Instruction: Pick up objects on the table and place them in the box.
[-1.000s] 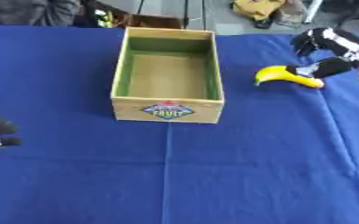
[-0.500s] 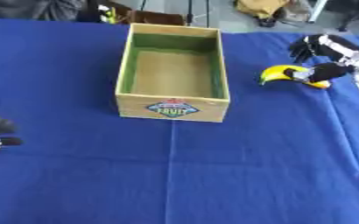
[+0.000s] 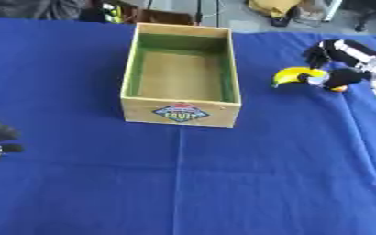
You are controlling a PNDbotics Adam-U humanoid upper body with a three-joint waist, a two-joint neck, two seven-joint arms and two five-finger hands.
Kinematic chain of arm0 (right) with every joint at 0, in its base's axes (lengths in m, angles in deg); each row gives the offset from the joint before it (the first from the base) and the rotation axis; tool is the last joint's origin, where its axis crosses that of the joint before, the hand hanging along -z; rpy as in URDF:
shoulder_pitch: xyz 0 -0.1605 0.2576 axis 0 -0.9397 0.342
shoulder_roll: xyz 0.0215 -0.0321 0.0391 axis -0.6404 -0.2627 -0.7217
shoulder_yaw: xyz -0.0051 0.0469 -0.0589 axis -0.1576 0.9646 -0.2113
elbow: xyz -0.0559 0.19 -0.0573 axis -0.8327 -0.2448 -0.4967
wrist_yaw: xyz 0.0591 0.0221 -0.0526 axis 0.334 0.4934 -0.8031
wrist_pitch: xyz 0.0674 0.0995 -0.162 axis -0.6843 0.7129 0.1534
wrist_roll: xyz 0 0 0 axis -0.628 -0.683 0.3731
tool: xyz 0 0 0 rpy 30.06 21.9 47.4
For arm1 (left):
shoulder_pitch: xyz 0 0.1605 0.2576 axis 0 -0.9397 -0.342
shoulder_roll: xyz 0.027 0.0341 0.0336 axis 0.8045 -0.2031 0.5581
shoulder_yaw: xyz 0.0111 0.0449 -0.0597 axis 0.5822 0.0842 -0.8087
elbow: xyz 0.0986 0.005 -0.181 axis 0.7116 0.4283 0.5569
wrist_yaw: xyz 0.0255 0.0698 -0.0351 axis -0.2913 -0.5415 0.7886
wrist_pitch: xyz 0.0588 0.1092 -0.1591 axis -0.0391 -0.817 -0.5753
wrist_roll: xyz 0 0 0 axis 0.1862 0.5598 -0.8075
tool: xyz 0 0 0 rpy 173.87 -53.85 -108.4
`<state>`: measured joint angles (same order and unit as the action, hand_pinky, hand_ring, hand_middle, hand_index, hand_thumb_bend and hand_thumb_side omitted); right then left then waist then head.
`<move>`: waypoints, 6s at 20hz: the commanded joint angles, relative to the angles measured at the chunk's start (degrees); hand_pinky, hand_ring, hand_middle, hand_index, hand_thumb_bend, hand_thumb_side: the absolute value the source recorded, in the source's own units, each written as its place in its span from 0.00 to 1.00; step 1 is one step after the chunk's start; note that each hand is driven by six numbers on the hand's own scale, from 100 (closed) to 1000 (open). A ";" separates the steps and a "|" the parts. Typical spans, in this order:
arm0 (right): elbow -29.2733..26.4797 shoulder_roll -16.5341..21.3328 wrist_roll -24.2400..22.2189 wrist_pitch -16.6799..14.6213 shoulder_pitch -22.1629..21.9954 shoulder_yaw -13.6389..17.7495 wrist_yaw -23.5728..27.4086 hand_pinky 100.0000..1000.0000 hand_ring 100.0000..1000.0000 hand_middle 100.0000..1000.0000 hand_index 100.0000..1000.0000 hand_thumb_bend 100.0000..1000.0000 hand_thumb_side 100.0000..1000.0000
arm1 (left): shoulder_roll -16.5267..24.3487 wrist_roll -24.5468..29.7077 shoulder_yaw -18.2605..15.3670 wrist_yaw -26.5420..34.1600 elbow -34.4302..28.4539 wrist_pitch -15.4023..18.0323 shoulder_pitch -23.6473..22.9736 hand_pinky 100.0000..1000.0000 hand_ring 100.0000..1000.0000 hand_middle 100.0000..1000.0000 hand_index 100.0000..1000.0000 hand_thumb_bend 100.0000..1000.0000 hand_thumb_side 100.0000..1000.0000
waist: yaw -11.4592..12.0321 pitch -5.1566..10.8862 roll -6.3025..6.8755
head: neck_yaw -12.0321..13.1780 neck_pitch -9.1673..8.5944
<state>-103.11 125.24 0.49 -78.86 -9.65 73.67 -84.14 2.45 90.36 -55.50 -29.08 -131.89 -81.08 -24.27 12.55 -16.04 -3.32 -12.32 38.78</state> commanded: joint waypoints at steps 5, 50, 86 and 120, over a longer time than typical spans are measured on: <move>1.18 1.88 1.40 0.27 0.26 0.86 -0.77 0.64 0.59 0.55 0.70 0.32 0.11 | 0.53 0.06 -0.15 -0.22 -0.92 0.16 0.66 0.61 0.68 0.58 0.67 0.16 1.00 | 0.19 0.50 0.08 | -0.06 0.70; -0.37 3.68 5.09 -0.78 -0.42 1.54 -7.58 0.75 0.74 0.65 0.75 0.32 0.11 | 0.52 0.12 -0.22 -0.60 -0.99 0.32 0.84 0.62 0.68 0.58 0.67 0.16 1.00 | 1.49 -0.26 -0.36 | 0.27 0.59; 1.07 3.24 7.78 1.35 -1.33 1.44 -14.49 0.62 0.56 0.56 0.67 0.21 0.09 | 0.27 0.06 -0.34 -1.02 -1.01 0.30 0.88 0.62 0.68 0.58 0.67 0.16 1.00 | 1.40 -1.17 -0.52 | 0.36 0.60; -6.41 4.45 9.11 0.51 -1.48 1.25 -13.51 0.23 0.18 0.24 0.35 0.08 0.00 | 0.32 -0.04 -0.47 -0.80 -0.90 0.10 0.85 0.62 0.68 0.58 0.67 0.17 1.00 | 0.19 -0.30 -0.65 | 0.35 0.99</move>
<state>-107.45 126.59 9.46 -78.23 -11.87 74.66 -98.35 2.17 90.42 -55.51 -30.11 -131.90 -81.00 -23.91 12.83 -17.65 -4.02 -12.03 39.69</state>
